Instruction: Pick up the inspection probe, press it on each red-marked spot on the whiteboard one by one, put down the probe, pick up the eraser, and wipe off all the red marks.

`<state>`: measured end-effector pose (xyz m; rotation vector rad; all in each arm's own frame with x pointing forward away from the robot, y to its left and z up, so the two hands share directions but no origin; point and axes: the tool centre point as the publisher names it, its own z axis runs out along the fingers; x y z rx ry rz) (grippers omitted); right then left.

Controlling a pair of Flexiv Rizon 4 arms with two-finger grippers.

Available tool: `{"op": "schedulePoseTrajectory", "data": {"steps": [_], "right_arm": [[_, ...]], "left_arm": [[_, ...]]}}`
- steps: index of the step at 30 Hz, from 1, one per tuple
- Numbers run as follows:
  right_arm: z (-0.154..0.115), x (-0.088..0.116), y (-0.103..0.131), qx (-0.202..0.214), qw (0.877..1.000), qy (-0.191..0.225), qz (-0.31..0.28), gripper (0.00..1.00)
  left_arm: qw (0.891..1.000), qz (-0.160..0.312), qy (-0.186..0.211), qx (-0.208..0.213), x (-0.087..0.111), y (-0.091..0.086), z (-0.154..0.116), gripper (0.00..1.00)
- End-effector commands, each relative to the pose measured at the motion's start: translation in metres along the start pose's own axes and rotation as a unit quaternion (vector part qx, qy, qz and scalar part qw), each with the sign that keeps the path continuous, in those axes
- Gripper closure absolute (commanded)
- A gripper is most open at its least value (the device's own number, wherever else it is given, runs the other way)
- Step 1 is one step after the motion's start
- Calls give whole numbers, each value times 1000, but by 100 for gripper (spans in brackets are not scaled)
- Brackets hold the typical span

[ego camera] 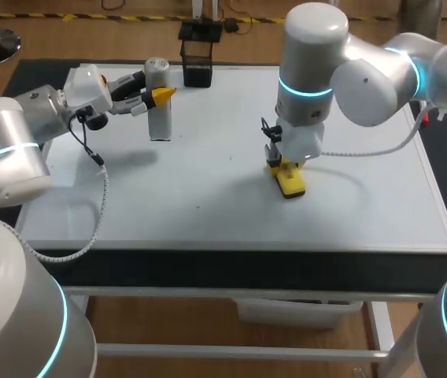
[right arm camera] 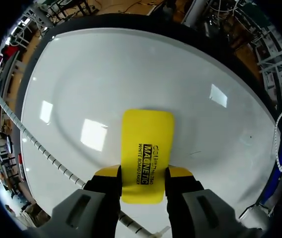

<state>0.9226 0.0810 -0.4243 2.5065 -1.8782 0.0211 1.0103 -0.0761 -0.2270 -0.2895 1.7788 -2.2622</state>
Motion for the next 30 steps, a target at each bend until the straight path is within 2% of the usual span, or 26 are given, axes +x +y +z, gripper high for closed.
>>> {"op": "schedulePoseTrajectory", "data": {"steps": [1,11,25,30], "right_arm": [[-16,17,-9,1,1000,4,0,100],[-36,64,-30,29,999,29,30,100],[-32,62,-31,27,999,30,28,100],[-24,57,-67,30,998,37,36,100]], "left_arm": [[1000,0,0,0,0,-1,0,100],[1000,0,0,0,0,-1,0,100],[1000,0,0,0,0,-1,0,100],[1000,0,0,0,0,-1,0,100]]}}
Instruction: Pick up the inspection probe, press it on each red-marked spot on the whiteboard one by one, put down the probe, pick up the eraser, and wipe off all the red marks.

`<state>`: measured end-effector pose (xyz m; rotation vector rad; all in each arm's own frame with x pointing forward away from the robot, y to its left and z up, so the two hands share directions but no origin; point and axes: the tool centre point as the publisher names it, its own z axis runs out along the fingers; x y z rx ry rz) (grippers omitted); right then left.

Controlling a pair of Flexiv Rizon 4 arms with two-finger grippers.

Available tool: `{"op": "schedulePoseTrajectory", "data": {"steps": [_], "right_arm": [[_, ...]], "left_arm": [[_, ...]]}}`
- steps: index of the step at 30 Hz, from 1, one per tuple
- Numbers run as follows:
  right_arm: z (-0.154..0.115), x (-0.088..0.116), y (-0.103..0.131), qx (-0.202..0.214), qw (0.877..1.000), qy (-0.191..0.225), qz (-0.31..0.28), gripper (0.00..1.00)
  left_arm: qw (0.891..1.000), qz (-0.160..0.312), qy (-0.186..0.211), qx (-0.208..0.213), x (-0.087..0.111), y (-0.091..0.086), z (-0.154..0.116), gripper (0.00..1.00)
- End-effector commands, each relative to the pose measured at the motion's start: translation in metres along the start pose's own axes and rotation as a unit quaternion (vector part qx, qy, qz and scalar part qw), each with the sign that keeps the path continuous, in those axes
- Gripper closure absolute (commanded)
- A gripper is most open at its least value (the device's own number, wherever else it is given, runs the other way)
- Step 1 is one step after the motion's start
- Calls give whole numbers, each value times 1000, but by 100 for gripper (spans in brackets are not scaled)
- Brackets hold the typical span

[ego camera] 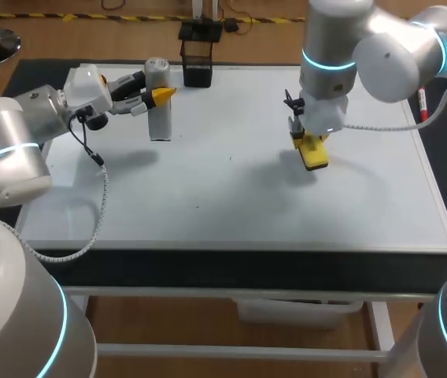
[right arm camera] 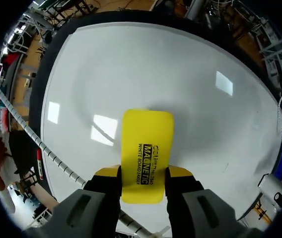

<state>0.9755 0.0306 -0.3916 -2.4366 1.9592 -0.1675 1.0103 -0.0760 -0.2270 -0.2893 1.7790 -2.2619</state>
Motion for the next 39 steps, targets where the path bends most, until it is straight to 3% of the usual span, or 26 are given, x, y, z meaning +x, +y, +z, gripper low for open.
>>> {"op": "schedulePoseTrajectory", "data": {"steps": [1,8,14,28,39], "right_arm": [[9,-10,-38,-4,1000,7,1,100],[7,-8,-91,4,1000,8,8,100],[5,-2,-117,-3,1000,-4,19,100],[20,23,-144,-23,998,-17,48,100],[28,30,-154,-36,997,-34,67,100]], "left_arm": [[1000,0,0,0,0,-1,0,100],[1000,0,0,0,0,-1,0,100],[1000,0,0,0,0,-1,0,100],[1000,0,0,0,0,-1,0,100],[1000,0,0,0,0,-1,0,100]]}}
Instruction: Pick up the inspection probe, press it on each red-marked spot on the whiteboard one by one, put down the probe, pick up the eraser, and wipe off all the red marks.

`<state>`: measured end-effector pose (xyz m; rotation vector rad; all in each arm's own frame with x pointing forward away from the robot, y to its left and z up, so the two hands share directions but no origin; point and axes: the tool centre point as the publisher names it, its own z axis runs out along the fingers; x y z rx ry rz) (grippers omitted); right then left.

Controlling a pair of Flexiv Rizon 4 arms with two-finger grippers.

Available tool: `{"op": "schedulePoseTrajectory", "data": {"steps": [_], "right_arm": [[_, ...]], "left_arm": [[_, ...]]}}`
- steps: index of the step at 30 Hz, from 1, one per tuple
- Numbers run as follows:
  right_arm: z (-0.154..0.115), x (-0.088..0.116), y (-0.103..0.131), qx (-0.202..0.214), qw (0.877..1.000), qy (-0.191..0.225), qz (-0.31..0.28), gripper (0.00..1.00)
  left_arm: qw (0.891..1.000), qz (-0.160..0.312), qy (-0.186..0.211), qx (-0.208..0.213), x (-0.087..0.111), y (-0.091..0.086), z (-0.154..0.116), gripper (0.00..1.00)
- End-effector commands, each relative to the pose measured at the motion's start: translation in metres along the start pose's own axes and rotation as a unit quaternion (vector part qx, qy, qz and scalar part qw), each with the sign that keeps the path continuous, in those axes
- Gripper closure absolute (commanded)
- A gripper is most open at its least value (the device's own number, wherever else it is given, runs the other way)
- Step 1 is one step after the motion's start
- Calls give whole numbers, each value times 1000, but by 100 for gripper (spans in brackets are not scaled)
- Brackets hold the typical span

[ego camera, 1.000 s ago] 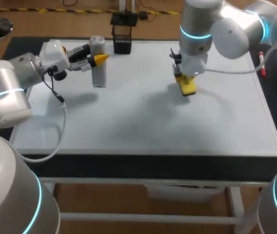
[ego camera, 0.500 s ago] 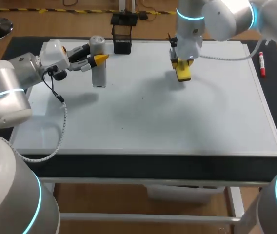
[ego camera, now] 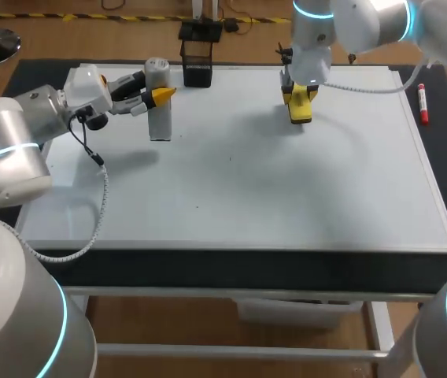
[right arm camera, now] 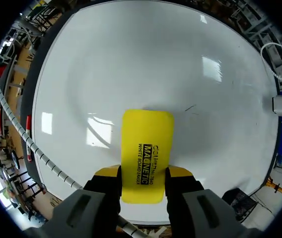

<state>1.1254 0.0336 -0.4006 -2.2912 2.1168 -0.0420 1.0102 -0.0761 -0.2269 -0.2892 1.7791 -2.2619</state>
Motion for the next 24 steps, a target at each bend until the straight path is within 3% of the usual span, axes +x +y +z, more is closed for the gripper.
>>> {"op": "schedulePoseTrajectory", "data": {"steps": [1,24], "right_arm": [[6,1,-9,-14,1000,-1,-1,100],[22,5,-17,5,1000,-7,11,100]], "left_arm": [[1000,0,0,0,0,-1,0,100],[1000,0,0,0,0,-1,0,100]]}}
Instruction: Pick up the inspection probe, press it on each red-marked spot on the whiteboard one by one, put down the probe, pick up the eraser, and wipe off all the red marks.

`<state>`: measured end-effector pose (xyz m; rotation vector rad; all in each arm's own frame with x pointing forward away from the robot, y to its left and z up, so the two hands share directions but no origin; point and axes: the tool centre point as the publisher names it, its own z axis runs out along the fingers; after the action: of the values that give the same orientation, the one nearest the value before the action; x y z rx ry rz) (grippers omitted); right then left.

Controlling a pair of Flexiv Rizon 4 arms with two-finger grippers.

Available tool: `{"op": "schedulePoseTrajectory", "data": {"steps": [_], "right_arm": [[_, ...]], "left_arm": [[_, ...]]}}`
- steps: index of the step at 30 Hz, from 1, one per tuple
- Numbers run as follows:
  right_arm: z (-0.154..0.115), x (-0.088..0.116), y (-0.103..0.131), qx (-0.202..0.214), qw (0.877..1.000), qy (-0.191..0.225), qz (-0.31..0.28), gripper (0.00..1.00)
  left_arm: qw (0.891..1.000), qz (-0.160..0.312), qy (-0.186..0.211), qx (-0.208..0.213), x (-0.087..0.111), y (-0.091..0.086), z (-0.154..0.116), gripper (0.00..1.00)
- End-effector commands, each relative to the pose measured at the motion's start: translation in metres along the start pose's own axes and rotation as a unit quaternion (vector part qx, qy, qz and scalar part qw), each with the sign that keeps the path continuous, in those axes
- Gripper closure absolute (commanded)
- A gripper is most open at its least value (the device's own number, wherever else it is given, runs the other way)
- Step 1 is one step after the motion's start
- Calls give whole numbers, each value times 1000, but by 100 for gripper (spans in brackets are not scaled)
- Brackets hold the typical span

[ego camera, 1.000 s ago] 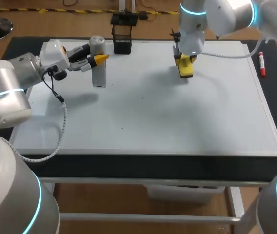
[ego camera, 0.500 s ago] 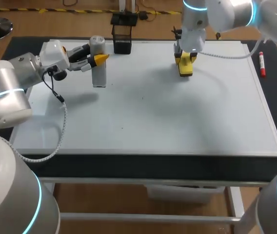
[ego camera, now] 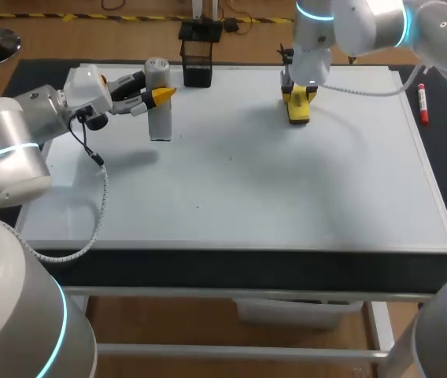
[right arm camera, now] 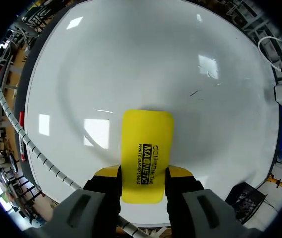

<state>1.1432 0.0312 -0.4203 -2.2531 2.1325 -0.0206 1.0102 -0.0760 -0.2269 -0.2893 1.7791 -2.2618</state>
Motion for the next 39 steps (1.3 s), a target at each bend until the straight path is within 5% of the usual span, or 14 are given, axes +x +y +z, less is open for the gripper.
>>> {"op": "schedulePoseTrajectory", "data": {"steps": [1,8,9,10,11,20,25,39], "right_arm": [[2,1,0,3,1000,4,-1,100],[3,2,-1,9,1000,9,2,100],[3,2,-1,9,1000,9,2,69],[3,3,-1,9,1000,9,3,57],[3,3,-1,9,1000,11,6,0],[-12,12,-5,15,999,10,41,0],[-26,28,-10,10,993,-31,112,0],[-62,87,-31,5,938,-142,315,0]], "left_arm": [[1000,-1,0,0,0,-1,0,100],[1000,-1,0,0,0,-1,0,100],[1000,-1,0,0,0,-1,0,100],[1000,-1,0,0,0,-1,0,100],[1000,-1,0,0,0,-1,0,100],[1000,-1,0,0,0,-1,0,100],[1000,-1,0,0,0,-1,0,100],[1000,-1,0,0,0,-1,0,100]]}}
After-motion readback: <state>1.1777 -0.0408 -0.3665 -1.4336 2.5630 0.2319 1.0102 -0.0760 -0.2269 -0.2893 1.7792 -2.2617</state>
